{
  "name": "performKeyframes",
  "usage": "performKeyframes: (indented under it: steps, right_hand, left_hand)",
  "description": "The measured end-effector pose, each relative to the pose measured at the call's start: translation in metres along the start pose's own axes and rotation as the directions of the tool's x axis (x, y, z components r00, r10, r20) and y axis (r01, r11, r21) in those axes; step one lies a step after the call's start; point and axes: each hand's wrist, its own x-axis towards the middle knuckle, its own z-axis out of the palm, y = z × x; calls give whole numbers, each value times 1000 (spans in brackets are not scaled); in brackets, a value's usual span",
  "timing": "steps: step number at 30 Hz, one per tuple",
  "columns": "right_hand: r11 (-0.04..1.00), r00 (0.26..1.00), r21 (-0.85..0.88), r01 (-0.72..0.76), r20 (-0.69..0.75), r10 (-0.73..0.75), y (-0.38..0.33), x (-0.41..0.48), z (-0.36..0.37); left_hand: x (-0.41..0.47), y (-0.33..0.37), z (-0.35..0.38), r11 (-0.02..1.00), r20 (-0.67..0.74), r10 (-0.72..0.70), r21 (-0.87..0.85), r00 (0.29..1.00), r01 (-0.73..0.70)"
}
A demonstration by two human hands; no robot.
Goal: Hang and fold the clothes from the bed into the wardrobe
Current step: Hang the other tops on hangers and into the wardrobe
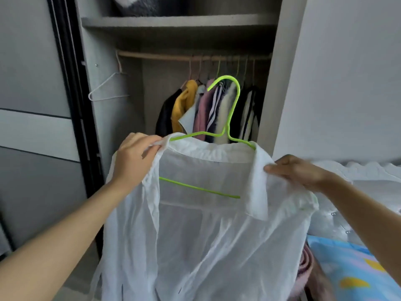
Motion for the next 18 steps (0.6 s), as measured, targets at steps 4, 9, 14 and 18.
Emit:
performKeyframes:
  steps: [4, 9, 14, 18]
  right_hand:
    - [993, 1000, 115, -18, 7, 17, -10, 39, 47]
    - [975, 999, 221, -33, 28, 27, -32, 94, 86]
    - [917, 994, 391, -73, 107, 34, -68, 157, 125]
    - [879, 993, 468, -90, 111, 43, -97, 206, 145]
  left_hand:
    - [1, -52, -9, 982, 4, -93, 166, 996, 91]
    - [9, -112, -17, 895, 103, -376, 300, 921, 331]
    - [31, -189, -20, 841, 33, -427, 381, 903, 384]
    - [54, -235, -18, 777, 14, -512, 432, 859, 457]
